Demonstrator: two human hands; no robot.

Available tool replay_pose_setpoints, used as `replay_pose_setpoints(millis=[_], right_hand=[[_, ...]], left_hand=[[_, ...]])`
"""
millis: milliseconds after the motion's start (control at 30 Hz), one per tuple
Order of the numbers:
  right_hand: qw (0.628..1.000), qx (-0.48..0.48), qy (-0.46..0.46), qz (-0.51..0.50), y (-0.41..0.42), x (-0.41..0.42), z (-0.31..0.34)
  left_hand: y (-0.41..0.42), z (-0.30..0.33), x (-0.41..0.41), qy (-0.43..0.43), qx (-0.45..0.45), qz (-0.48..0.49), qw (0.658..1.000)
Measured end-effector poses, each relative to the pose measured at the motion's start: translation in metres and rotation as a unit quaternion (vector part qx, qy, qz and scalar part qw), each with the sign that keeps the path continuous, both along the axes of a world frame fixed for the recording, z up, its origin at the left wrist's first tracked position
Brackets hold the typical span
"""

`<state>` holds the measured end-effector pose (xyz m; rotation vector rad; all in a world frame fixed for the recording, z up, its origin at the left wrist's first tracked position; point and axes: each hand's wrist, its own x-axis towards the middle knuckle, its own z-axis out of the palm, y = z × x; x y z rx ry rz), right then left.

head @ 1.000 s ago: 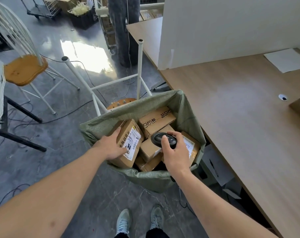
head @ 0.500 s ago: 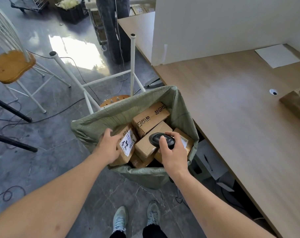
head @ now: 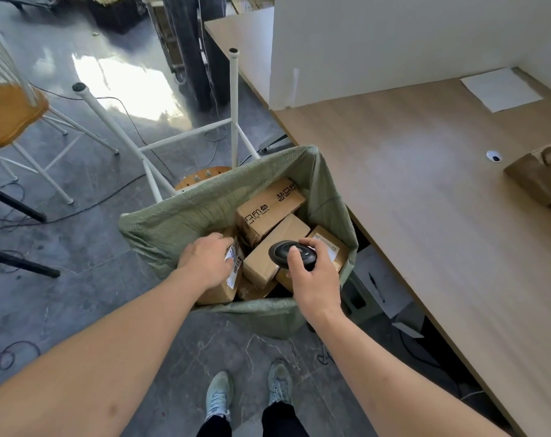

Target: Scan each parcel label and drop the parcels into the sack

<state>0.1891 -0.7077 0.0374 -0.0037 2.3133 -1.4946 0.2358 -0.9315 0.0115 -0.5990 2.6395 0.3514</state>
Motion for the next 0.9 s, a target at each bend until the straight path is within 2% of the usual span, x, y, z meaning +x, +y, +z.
replay_pose_setpoints(millis=[200,467,700,900], right_hand=[[0.999,0.000,0.030,-0.014,-0.008,0.005,0.020],[0.993,-0.001,0.080,-0.088,-0.009,0.030,0.060],[0.976,0.009,0.117,-0.184,0.024,0.059,0.104],[0.955,-0.001,0.154,-0.252,0.074,0.073,0.134]], left_hand=[[0.010,0.030,-0.012,0.030,-0.013,-0.040,0.999],[0.025,0.074,-0.011,0.087,-0.023,-0.130,0.987],[0.057,0.118,-0.011,0.112,-0.031,-0.226,0.967],[0.115,0.160,-0.018,0.141,-0.034,-0.293,0.945]])
